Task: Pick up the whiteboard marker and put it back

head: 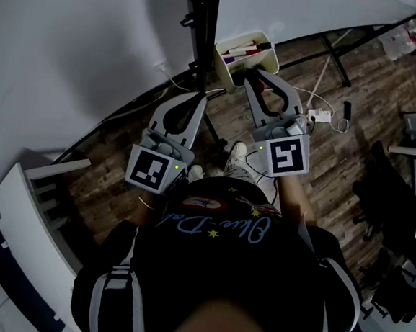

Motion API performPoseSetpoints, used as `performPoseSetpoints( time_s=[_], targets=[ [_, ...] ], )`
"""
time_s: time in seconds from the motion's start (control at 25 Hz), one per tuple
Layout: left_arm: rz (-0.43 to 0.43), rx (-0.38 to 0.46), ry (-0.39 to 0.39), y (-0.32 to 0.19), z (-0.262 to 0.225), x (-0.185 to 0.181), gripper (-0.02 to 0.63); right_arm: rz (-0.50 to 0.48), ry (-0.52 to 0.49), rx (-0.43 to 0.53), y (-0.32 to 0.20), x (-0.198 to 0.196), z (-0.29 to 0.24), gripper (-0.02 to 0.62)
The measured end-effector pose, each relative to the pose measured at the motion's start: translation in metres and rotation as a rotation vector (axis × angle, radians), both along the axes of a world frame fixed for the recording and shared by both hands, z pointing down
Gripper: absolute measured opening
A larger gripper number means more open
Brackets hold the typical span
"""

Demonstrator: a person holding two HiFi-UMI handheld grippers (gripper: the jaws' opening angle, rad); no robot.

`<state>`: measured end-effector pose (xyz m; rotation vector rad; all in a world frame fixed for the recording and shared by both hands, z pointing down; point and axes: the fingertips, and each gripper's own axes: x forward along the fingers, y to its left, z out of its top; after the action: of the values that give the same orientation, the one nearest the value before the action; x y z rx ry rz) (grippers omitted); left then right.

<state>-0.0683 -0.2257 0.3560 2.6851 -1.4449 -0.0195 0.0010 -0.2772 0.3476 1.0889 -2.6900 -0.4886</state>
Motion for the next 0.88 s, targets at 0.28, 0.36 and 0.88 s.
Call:
performPoseSetpoints(
  time_s=[0.28,0.36,0.88],
  targets=[
    [0.005,0.004,-0.002,-0.001,-0.002,0.003,-0.002,0.002,-0.038,-0.005,0.000,0.006,-0.009,0.075],
    [0.008,0.005,-0.004,-0.001,-0.002,0.004,-0.002,0.001,-0.041,-0.007,0.000,0.007,-0.011,0.074],
    [0.018,0.018,-0.001,-0.003,-0.007,0.011,-0.002,-0.029,-0.091,0.000,0.003,0.012,-0.033,0.074]
  ],
)
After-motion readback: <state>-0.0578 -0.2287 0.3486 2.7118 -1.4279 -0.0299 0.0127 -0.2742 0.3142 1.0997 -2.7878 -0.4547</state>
